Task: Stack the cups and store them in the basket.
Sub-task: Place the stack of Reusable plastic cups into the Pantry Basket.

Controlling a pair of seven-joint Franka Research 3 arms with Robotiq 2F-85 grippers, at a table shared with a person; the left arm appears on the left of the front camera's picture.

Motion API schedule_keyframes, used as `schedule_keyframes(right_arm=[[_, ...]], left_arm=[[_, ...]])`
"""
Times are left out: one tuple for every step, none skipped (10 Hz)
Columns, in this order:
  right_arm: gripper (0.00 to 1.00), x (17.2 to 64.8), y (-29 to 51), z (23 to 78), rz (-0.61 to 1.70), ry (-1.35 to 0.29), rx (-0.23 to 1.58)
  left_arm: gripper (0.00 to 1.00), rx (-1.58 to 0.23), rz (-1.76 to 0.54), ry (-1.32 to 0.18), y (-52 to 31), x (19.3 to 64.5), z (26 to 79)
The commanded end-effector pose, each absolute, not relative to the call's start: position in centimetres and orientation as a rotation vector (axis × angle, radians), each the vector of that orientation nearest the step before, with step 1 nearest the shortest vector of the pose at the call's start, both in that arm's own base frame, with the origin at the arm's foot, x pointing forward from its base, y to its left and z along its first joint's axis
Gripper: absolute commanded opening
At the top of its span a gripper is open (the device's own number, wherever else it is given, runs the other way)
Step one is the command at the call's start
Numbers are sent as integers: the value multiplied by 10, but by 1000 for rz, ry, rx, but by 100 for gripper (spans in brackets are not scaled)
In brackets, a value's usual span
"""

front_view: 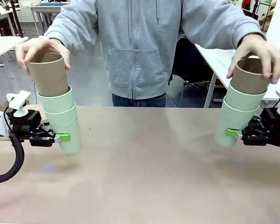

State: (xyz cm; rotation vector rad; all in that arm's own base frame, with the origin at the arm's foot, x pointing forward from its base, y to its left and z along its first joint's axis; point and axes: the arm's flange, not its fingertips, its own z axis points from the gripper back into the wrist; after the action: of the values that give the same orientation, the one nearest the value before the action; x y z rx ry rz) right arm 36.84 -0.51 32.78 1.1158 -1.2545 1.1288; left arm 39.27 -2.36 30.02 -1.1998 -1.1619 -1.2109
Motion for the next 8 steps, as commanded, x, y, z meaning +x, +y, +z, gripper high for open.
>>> schedule_keyframes(right_arm=[[83,370,-4,334,1127,-1276,1104],[83,370,-4,334,1127,-1276,1104],[83,370,-4,334,1127,-1276,1104],[83,370,-4,334,1127,-1276,1104],[83,370,-4,334,1127,-1276,1104],[83,370,-4,334,1127,-1276,1104],[83,370,-4,334,1127,-1276,1104],[83,370,-4,334,1127,-1276,1104]], left_arm=[[85,-1203,-1221,-1159,-24,393,303],[85,-1203,-1221,-1159,-24,393,303],[85,-1203,-1221,-1159,-24,393,303],[85,-1203,-1221,-1159,-24,393,303],[85,-1203,-1221,-1159,-24,393,303],[85,-1203,-1221,-1159,-24,393,303],[85,-1203,-1221,-1159,-24,393,303],[85,-1203,-1221,-1159,-24,393,303]])
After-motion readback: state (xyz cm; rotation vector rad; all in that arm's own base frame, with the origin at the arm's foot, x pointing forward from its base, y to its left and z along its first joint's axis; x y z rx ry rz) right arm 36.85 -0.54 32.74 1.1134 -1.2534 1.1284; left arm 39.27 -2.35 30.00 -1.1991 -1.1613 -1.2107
